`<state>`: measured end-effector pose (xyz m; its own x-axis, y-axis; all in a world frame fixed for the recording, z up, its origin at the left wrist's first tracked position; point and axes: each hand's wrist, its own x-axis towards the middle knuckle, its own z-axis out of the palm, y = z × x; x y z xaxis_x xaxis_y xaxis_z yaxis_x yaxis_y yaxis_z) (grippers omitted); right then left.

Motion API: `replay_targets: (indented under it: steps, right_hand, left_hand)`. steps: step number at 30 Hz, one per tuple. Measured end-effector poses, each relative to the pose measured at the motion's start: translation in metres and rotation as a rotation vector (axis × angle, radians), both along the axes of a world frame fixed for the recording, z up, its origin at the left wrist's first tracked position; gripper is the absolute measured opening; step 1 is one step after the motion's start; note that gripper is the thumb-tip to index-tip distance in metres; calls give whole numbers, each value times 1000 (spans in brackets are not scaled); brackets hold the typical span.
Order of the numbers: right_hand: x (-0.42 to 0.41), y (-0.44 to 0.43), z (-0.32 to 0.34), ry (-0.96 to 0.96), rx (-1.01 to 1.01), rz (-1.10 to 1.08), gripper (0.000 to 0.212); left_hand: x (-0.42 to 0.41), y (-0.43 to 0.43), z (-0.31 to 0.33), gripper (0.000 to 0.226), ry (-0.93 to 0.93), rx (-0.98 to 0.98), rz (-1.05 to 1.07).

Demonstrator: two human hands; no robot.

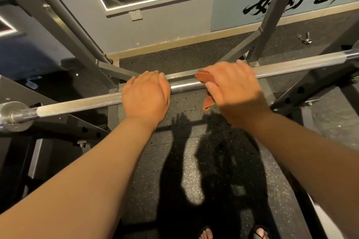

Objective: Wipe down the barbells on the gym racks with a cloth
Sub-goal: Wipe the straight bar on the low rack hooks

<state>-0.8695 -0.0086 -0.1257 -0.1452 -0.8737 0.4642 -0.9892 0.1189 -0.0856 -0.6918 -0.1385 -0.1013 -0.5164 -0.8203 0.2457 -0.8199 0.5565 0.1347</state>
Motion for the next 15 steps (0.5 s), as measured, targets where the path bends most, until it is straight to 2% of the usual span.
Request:
replay_targets:
  steps: [1, 2, 4, 6, 9, 10, 13, 15]
  right_hand:
    - [-9, 4, -3, 71, -4, 4, 35]
    - [-12, 4, -5, 61, -2, -38, 39]
    - [2, -6, -7, -38, 6, -228, 49]
    - [32, -22, -9, -127, -75, -344, 47]
    - [68, -31, -12, -257, -144, -191, 38]
    - [69, -29, -13, -236, -153, -112, 38]
    - [39, -20, -11, 32, -180, 20, 33]
    - [14, -16, -5, 0, -211, -17, 29]
  left_hand:
    - [1, -1, -1, 45, 11, -13, -11]
    - [2, -3, -3, 45, 17, -22, -18]
    - [1, -4, -5, 45, 5, -31, -19]
    - [-2, -3, -7, 46, -16, -37, -11]
    - [-2, -5, -9, 47, -30, -41, 11]
    - [-2, -7, -9, 47, -34, -46, 12]
    - [-1, -6, -9, 46, -19, -23, 5]
    - [0, -6, -9, 45, 1, -15, -1]
